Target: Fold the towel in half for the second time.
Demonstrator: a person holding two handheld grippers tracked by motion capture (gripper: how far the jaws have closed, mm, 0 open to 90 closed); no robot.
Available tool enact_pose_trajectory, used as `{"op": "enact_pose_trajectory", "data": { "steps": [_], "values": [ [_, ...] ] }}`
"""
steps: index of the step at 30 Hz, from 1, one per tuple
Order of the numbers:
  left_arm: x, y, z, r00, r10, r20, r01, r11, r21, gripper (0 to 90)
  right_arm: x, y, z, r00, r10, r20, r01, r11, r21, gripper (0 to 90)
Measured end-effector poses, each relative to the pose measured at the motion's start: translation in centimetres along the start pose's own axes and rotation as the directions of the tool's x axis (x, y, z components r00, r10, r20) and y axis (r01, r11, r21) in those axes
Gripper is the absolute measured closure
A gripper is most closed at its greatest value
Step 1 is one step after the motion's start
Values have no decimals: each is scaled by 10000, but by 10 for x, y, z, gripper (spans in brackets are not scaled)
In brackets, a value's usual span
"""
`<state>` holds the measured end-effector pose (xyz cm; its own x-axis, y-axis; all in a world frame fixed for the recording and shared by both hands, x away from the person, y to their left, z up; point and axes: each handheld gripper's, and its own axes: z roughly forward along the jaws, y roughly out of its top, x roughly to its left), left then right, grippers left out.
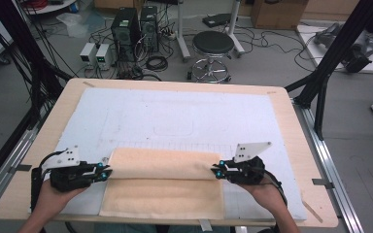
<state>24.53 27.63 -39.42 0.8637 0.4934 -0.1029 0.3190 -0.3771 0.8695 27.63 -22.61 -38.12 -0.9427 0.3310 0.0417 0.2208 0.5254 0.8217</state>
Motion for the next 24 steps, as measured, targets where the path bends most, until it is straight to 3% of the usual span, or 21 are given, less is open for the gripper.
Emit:
{"op": "enact_pose_trajectory", "data": {
  "steps": [6, 9, 11, 13, 17, 24],
  "values": [
    [-19, -6, -12, 9996, 244, 105, -243, 9997, -75, 810, 26, 1, -14, 9991, -422, -7, 421, 9991, -106, 832],
    [-30, -11, -16, 9988, 345, 346, -344, 9994, -31, 805, 38, -4, -19, 9981, -466, -395, 464, 9989, -71, 817],
    [-36, -15, -20, 9981, 293, 538, -295, 9996, 34, 754, 43, -8, -21, 9952, -380, -903, 369, 9992, -135, 694],
    [-39, -16, -25, 9990, 160, 426, -159, 9999, -36, 619, 46, -11, -24, 9963, -166, -843, 138, 9993, -338, 592],
    [-32, -13, -26, 10000, 53, 0, -53, 10000, -42, 534, 38, -8, -24, 9998, 65, -190, -72, 9992, -397, 513],
    [-2, -4, 2, 9966, -294, -776, 312, 9993, 215, 446, 1, -5, 0, 9930, 591, 1022, -620, 9977, 260, 441]
  ]
}}
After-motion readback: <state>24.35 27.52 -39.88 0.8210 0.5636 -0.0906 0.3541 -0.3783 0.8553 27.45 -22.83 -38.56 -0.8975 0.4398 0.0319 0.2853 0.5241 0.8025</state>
